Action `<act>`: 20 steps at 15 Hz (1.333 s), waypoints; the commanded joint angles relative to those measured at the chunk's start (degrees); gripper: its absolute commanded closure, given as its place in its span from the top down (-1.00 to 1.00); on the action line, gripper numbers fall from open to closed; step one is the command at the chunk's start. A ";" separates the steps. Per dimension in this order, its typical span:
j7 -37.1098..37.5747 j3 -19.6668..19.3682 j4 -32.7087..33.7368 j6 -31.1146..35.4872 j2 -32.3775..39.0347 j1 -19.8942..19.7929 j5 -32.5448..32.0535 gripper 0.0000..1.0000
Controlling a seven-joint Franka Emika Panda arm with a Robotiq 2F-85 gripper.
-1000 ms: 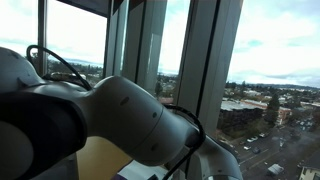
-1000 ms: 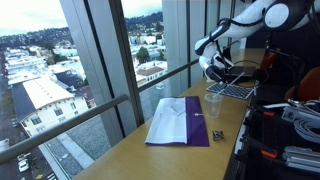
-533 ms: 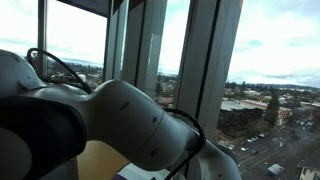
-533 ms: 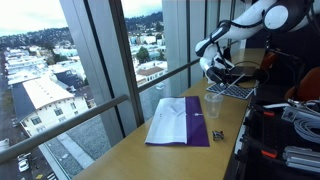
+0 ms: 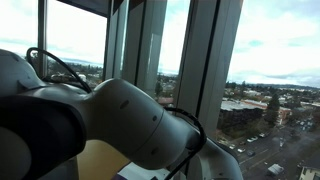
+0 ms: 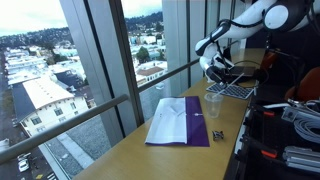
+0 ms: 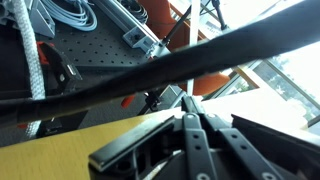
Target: Put the straw inside the cup
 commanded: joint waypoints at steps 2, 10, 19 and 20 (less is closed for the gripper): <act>0.76 0.82 -0.56 -1.76 -2.49 -0.46 1.78 -1.00; 0.69 0.60 -0.92 -2.48 -3.21 -0.69 1.92 -1.00; -0.28 -0.32 -3.96 -1.67 -3.96 -1.39 0.93 -1.00; -0.21 -0.34 -3.79 -1.74 -3.70 -1.53 1.00 -1.00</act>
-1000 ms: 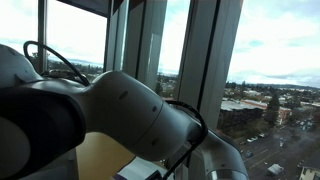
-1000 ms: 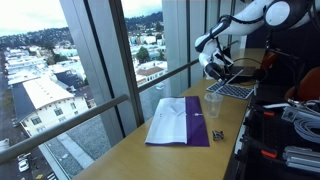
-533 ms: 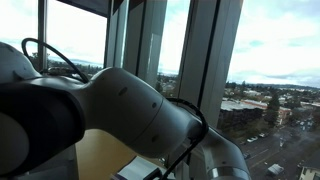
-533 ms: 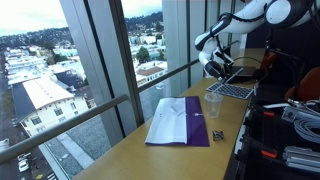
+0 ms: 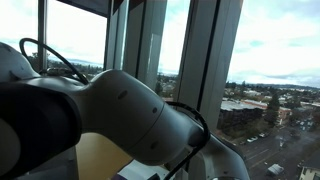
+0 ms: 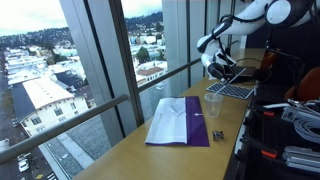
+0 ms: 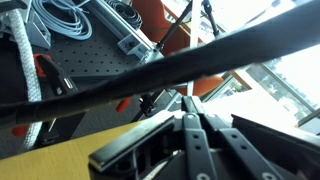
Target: Put the straw inside the cup
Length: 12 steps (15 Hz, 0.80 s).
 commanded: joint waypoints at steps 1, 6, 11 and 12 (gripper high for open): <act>-0.25 -0.10 -1.14 -0.84 -0.92 -0.64 0.16 -1.00; -0.70 0.39 -0.17 -1.05 0.28 -0.86 -0.27 -1.00; -0.88 0.54 1.07 -1.40 1.23 -1.20 -0.14 -1.00; -1.17 0.63 1.19 -1.38 1.25 -1.19 -0.16 -1.00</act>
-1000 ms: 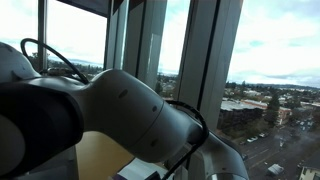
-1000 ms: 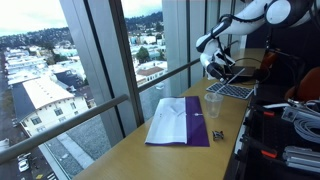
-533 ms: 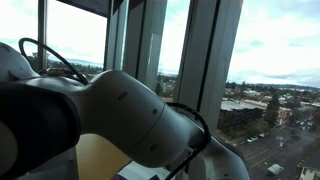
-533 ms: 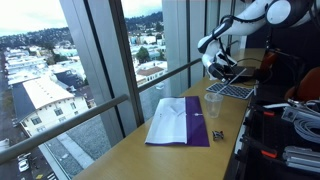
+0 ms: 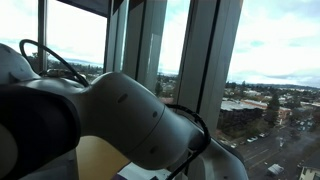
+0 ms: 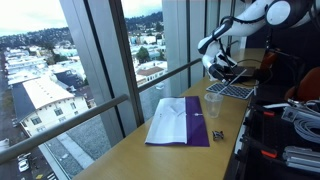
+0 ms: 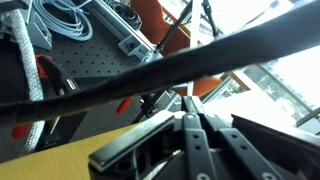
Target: Put the straw inside the cup
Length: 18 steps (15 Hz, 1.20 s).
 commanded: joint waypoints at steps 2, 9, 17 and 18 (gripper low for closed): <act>-1.05 0.84 2.09 -1.52 1.04 -0.83 -0.13 -1.00; -2.27 1.15 4.22 -1.80 2.37 -1.01 -0.29 -1.00; -1.42 1.87 7.63 -2.13 5.04 -1.09 0.17 -1.00; -1.23 2.00 8.01 -2.24 5.39 -1.10 0.25 -1.00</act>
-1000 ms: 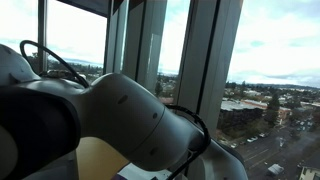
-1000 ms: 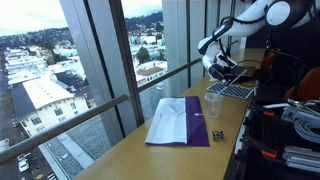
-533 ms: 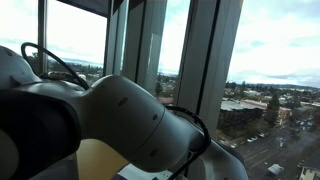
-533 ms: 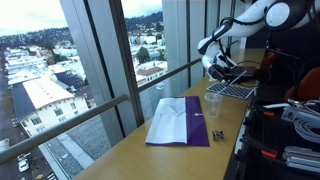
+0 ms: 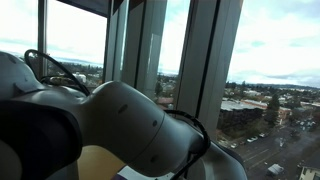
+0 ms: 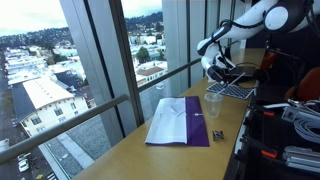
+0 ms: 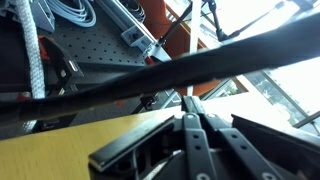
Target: Put the straw inside the cup
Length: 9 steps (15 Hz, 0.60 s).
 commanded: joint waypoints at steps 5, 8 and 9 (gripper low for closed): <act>2.13 2.18 6.16 -2.38 4.17 -0.97 0.55 -1.00; 2.92 2.64 7.76 -2.55 5.37 -1.10 0.71 -1.00; 3.17 2.81 8.32 -2.65 5.74 -1.15 0.78 -1.00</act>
